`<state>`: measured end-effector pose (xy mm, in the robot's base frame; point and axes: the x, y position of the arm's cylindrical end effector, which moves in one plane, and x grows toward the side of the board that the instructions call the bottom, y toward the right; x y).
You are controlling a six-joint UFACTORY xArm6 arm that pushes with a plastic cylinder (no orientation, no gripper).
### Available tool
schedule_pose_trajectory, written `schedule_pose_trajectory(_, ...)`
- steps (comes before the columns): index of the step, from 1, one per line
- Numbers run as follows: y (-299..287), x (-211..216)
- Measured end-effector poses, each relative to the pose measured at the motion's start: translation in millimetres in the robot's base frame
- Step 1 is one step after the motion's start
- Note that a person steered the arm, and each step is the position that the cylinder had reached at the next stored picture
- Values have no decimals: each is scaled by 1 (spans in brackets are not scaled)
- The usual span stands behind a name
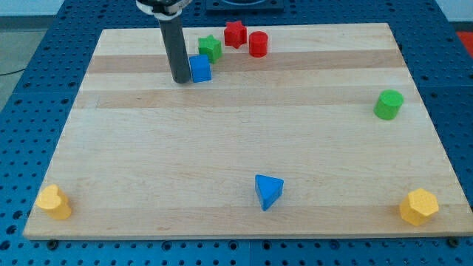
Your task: Move your arm towards the right side of the board
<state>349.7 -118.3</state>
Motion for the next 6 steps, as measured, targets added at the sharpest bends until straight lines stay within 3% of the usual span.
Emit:
schedule_pose_trajectory(1, -7, 43)
schedule_pose_trajectory(2, 53, 70)
schedule_pose_trajectory(4, 281, 83)
schedule_pose_trajectory(5, 327, 140)
schedule_pose_trajectory(6, 388, 122)
